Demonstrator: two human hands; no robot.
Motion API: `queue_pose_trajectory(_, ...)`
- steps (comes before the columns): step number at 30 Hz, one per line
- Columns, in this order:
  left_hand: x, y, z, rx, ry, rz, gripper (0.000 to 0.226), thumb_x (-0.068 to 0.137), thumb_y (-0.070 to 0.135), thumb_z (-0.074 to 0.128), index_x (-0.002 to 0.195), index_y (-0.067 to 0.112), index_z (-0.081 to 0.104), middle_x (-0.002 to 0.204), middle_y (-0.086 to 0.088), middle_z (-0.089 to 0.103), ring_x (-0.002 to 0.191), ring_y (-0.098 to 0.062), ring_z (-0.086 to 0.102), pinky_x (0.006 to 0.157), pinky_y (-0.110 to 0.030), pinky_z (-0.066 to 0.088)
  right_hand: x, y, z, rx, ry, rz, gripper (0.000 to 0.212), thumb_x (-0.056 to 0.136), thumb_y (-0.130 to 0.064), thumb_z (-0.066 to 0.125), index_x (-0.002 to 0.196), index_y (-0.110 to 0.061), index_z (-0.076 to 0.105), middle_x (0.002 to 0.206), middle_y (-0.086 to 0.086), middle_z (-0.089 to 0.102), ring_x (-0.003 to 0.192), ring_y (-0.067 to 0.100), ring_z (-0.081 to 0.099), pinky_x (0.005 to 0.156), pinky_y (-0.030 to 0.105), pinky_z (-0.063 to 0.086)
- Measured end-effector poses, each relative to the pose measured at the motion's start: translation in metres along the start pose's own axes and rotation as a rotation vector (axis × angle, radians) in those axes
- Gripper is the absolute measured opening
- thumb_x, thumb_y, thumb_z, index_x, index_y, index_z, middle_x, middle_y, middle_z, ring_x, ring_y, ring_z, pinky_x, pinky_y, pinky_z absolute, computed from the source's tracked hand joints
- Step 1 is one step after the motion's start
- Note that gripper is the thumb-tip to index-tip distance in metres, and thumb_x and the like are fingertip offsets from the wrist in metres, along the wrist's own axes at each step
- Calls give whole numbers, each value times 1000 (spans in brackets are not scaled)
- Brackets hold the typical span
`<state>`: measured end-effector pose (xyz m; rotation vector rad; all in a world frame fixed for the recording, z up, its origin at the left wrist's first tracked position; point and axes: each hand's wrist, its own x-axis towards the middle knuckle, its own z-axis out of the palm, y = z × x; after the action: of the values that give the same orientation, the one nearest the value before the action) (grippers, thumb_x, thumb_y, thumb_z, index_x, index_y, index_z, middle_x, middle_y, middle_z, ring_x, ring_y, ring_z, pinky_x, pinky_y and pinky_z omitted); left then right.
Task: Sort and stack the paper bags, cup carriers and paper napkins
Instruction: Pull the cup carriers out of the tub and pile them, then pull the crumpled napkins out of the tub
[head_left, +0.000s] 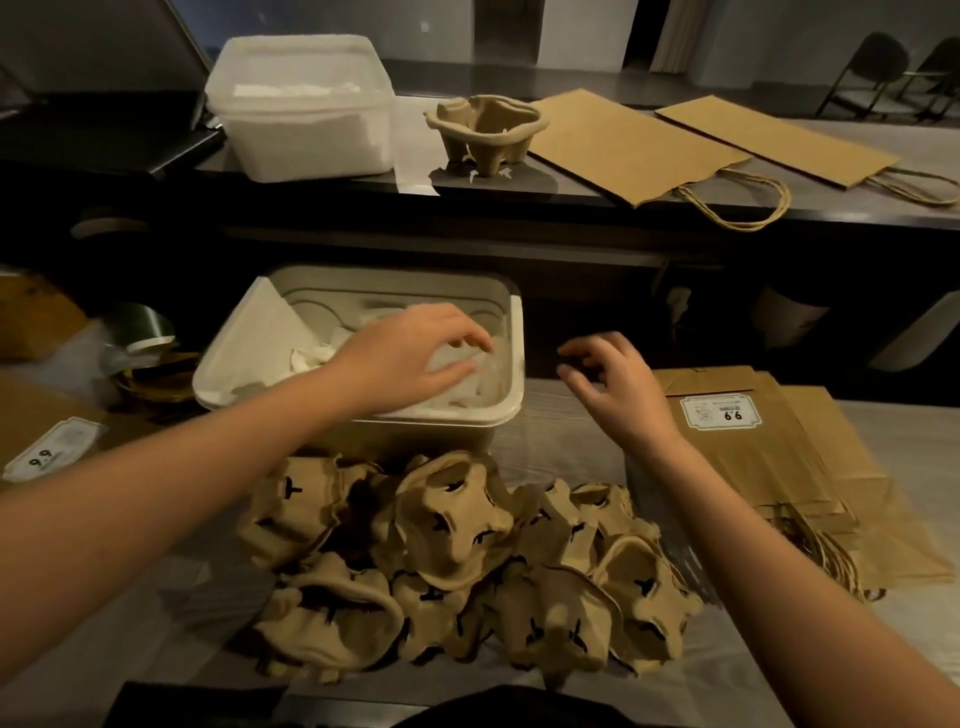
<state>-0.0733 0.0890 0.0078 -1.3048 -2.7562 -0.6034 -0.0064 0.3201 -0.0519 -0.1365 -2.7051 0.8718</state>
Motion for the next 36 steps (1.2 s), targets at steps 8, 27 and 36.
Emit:
queue_pose_trajectory(8,-5,-93,1,-311,-283,-771,55,91,38,56,139,26,33,140,-4,41,122,-22,43,94,-37,41,47,-86,24,-223,-342,-274,45,88,-40,59,130,-31,47,136,-1,44,128,18,37,97,31,37)
queue_pose_trajectory(27,15,-165,22,-370,-727,-1007,103,70,41,80,146,46,10,155,-8,16,139,-34,23,91,-53,48,106,-92,154,-468,-1019,114,114,72,-44,75,144,-43,-14,158,2,-12,141,38,13,109,52,30)
queue_pose_trajectory(36,19,-162,44,-231,-921,-826,104,73,39,78,146,36,4,143,-11,31,118,-30,45,79,-35,52,102,-80,166,-398,-921,-1,113,69,-19,81,148,-40,2,154,10,6,134,40,27,104,46,39)
